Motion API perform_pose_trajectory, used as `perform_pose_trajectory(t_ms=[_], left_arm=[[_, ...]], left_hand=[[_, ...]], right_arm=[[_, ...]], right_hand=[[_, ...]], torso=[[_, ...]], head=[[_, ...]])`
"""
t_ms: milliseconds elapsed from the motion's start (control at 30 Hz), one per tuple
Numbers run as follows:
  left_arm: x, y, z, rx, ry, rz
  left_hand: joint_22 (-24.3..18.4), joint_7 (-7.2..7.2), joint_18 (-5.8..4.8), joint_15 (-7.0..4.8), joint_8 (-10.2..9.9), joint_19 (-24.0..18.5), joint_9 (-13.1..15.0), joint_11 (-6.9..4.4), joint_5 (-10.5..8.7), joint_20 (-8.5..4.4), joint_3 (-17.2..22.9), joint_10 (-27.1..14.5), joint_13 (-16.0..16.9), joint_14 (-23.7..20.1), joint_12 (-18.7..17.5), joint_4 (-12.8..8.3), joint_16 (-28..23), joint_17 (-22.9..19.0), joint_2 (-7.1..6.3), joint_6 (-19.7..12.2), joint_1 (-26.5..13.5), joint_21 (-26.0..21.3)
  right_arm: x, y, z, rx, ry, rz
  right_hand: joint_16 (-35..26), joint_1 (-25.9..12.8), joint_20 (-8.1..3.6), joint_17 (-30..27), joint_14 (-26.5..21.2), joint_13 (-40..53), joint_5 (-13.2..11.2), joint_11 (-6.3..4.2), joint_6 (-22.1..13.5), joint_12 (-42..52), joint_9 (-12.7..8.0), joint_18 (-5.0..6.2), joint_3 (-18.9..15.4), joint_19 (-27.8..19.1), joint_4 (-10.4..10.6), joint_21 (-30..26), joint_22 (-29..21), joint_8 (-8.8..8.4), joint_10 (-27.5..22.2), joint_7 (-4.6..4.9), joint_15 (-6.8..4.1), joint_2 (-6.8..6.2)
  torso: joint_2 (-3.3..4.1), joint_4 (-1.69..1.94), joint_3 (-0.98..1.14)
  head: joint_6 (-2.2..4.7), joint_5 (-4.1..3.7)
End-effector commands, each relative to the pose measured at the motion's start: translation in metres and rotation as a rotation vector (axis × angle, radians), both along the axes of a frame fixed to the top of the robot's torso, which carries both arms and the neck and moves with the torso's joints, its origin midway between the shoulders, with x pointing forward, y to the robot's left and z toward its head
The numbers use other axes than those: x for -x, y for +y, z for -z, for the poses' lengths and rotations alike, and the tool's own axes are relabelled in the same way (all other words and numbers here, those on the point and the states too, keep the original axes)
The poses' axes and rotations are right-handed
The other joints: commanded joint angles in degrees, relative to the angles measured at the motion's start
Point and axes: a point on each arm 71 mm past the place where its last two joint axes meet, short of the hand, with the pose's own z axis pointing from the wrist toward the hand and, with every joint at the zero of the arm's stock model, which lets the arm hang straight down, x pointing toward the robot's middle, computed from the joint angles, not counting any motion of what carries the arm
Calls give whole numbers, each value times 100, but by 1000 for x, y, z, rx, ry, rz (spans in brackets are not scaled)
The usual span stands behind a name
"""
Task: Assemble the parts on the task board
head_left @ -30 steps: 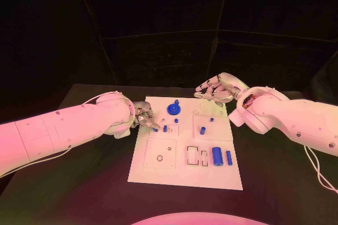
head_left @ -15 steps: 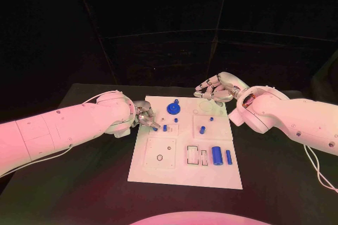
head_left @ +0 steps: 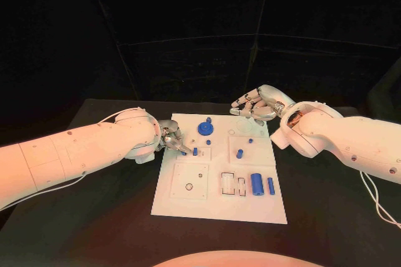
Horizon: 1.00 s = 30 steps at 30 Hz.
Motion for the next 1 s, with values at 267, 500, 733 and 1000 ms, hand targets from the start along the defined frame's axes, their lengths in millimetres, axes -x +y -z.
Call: perform_pose_trajectory(t_ms=[267, 500, 733, 1000], left_arm=[[-3, 2, 0, -6, -8, -23], [-5, 4, 0, 2, -9, -35], [-4, 2, -1, 13, -16, -33], [-5, 4, -2, 63, -20, -52]], left_hand=[[8, 41, -44, -24, 50, 66, 13, 14, 13, -18, -208, 29, 6, 594, 28, 225, 19, 1509, -18, 31, -353, 13], [-18, 52, -37, -15, 56, 54, 21, 23, 17, -13, -424, -2, -34, 594, -4, 400, 19, 1509, -34, 25, -552, -17], [-31, 57, -33, -11, 60, 47, 27, 28, 17, -9, -568, -23, -57, 594, -24, 477, 19, 1509, -50, 16, -613, -34], [-46, 58, -29, -11, 60, 41, 29, 28, 18, -9, -601, -40, -89, 594, -50, 495, 19, 1509, -46, 11, -620, -48]], right_arm=[[0, 1, -2, -6, -7, -7], [1, 1, -2, -6, -7, -7], [1, 1, -2, -6, -6, -7], [1, 0, -2, -5, -6, -7]], right_hand=[[-34, 6, 7, -10, -7, -11, 33, 2, -36, -22, 6, 95, -36, -50, 9, -15, -15, 26, -47, 6, 35, 50], [-41, 6, 7, -18, -9, -20, 34, 2, -36, -30, 6, 98, -37, -58, 9, -23, -29, 26, -53, 6, 35, 50], [-55, 5, 7, -37, -14, -24, 34, 2, -38, -32, 5, 101, -39, -68, 9, -33, -46, 26, -56, 7, 36, 51], [-71, 4, 8, -56, -20, -25, 34, 3, -39, -32, 5, 107, -42, -86, 9, -50, -78, 27, -58, 7, 36, 51]], torso=[[0, 1, -1], [0, 2, 0], [-1, 2, -3], [1, 7, -5]], head=[[11, -10], [9, -12], [4, -18], [0, -27]])
